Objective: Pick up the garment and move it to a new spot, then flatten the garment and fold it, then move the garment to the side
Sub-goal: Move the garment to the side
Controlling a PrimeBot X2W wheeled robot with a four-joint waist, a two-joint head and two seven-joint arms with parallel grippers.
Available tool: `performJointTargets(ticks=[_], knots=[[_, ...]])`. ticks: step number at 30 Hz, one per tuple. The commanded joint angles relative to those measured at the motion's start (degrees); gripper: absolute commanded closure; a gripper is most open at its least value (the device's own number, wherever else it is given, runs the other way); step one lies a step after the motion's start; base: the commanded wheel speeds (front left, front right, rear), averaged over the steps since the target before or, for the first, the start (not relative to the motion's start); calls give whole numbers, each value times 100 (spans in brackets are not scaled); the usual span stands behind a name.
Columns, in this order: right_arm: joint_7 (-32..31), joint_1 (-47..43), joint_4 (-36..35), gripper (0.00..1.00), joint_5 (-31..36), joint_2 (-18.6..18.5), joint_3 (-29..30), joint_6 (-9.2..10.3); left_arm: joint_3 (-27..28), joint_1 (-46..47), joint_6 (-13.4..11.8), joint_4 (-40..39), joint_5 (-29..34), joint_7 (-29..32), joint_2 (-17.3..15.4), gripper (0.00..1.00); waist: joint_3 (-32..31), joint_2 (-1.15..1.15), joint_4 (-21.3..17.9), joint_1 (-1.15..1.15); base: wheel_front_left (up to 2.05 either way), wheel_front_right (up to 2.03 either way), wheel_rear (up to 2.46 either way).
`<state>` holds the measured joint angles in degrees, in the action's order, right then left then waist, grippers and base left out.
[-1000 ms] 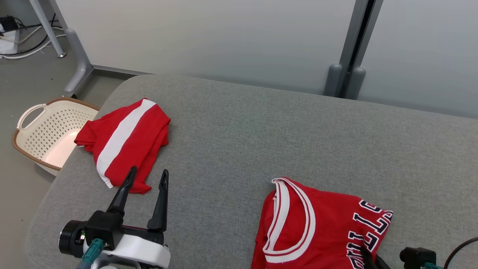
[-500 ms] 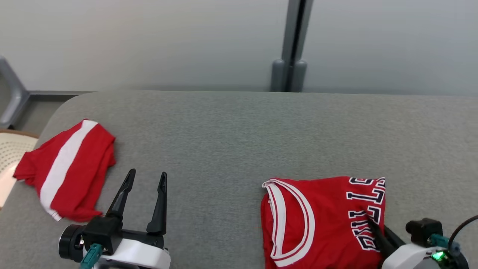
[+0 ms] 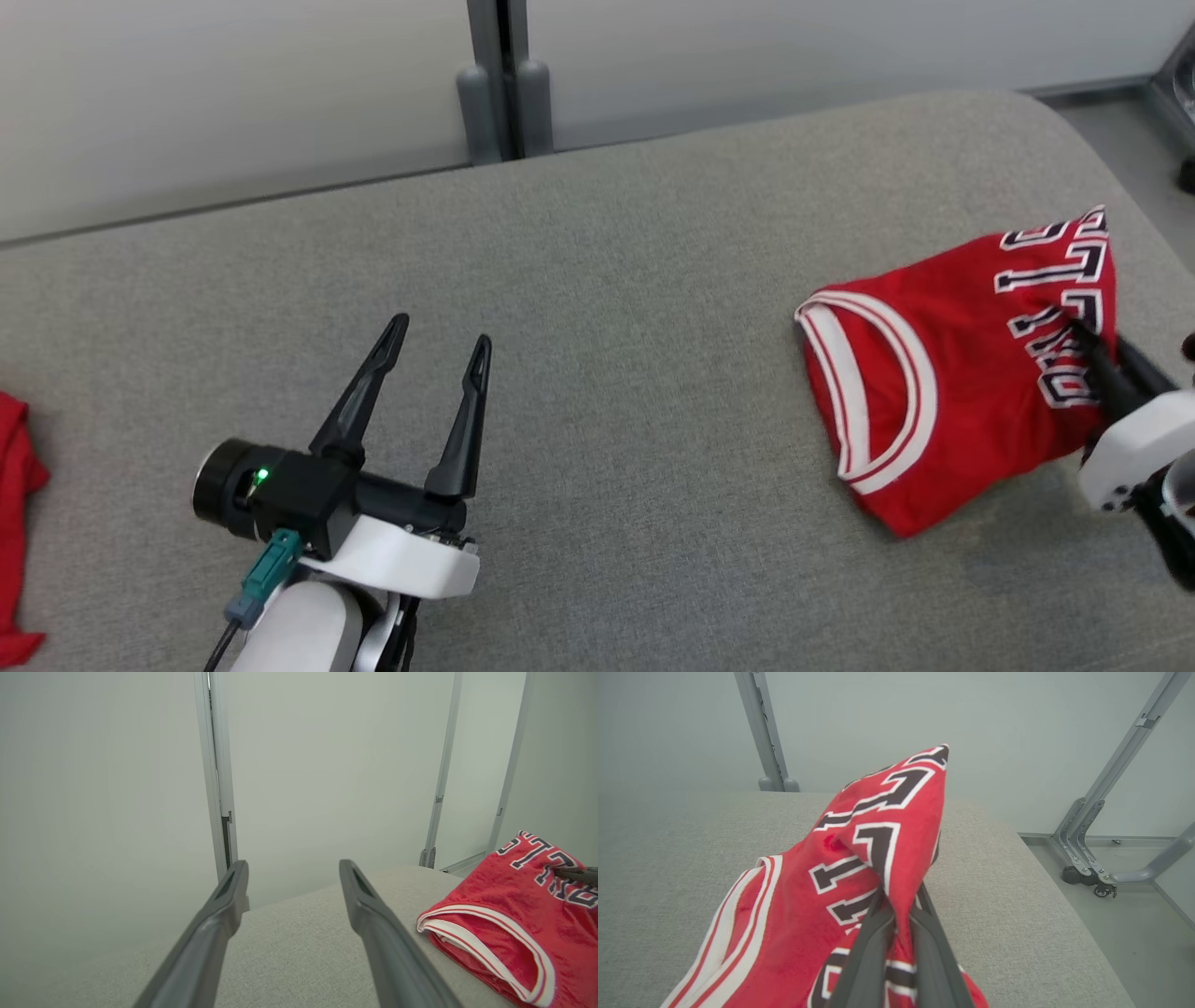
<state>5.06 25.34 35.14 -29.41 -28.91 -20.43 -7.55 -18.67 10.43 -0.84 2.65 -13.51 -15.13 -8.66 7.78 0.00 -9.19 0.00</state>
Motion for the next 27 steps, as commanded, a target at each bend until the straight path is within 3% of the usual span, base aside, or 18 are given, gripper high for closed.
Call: performJointTargets(ticks=[1, 9, 15, 16, 17, 18, 19, 27], knots=[[64, 231, 66, 100, -67, -83, 64, 12, -12, 183, 43, -30, 60, 1, -43, 0, 613, 0, -182, 0, 0, 0, 0], [195, 1143, 990, 100, -212, -717, 657, 12, -128, 1048, 256, -243, 293, 3, -131, 0, 1702, 0, 52, 0, 0, 0, 0], [293, 1604, 1660, 100, -205, -858, 965, 12, -120, 1475, 330, -496, 420, 14, -271, 0, 2245, 0, 224, 0, 0, 0, 0], [296, 1663, 1792, 84, -177, -853, 995, 12, -121, 1508, 334, -533, 437, 15, -281, 0, 2294, 0, 240, 0, 0, 0, 0], [326, 1731, 1933, 58, -135, -856, 1035, 12, -124, 1537, 334, -566, 450, 19, -289, 0, 2337, 0, 253, 0, 0, 0, 0], [373, 1815, 2066, 19, -114, -830, 1099, 12, -120, 1574, 336, -594, 447, 22, -305, 0, 2372, 0, 257, 0, 0, 0, 0], [414, 1887, 2201, 0, -79, -776, 1149, 12, -113, 1604, 335, -621, 456, 21, -324, 0, 2399, 0, 258, 0, 0, 0, 0], [894, 2339, 3042, 0, 531, -465, 1408, 12, -100, 1480, 241, -511, 421, 10, -369, 0, 2226, 0, 118, 0, 0, 0, 0]])
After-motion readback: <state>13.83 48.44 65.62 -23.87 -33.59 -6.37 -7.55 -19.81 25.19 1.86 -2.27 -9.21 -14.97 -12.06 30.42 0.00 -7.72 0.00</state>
